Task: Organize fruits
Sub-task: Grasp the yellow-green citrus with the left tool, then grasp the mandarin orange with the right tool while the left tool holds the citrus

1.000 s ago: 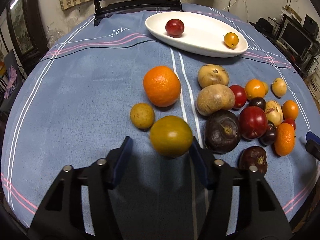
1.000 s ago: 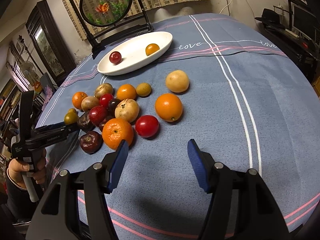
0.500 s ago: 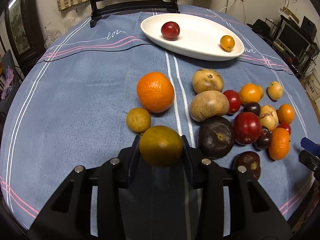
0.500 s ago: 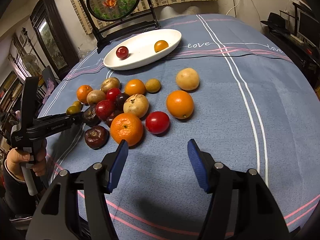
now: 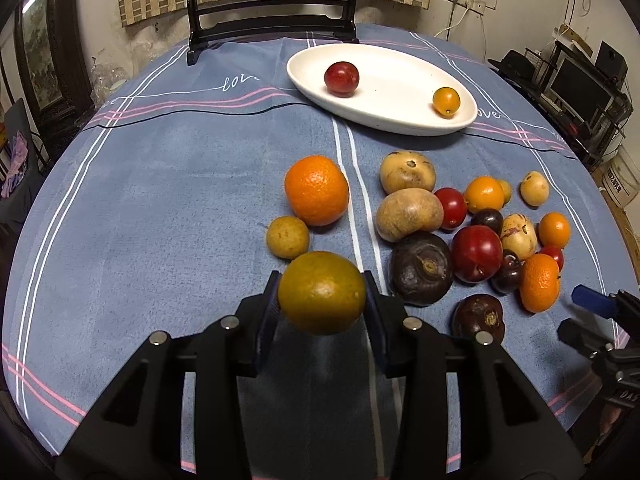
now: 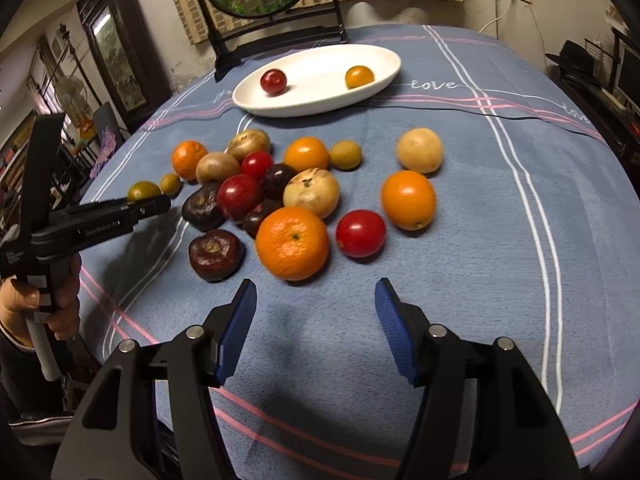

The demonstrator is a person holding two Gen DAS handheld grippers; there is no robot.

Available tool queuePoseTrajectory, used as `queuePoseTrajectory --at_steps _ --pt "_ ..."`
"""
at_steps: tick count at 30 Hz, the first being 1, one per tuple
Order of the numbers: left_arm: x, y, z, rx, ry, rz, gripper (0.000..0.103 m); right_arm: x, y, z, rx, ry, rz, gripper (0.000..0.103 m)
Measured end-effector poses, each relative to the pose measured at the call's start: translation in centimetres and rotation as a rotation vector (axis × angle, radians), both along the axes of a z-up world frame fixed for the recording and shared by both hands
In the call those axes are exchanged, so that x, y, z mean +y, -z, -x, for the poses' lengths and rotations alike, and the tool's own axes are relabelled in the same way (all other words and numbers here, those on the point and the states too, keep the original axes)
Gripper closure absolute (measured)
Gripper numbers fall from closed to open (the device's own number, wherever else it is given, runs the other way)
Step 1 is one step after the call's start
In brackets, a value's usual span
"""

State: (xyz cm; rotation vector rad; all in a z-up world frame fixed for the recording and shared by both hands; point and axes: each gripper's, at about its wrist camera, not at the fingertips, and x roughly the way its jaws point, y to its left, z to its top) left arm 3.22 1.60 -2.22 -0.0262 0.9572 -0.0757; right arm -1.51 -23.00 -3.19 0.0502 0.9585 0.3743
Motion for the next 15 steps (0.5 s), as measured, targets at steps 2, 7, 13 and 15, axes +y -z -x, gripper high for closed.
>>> queuePoseTrajectory --at_steps 2,7,13,15 --pt "0.2 0.1 0.1 0.003 0.000 0.006 0.063 0.7 0.5 -0.3 0.014 -0.013 0.022 0.040" --pt "0.4 0.7 0.2 0.021 0.005 0.017 0.063 2.1 1.2 -1.3 0.035 -0.032 0.053 0.040" --pt "0.8 0.9 0.1 0.028 0.003 0.029 0.063 3.3 1.3 -2.2 0.036 -0.032 0.068 0.040" --pt "0.9 0.9 0.1 0.029 0.002 0.031 0.063 3.5 1.3 -2.5 0.033 -0.024 0.070 0.040"
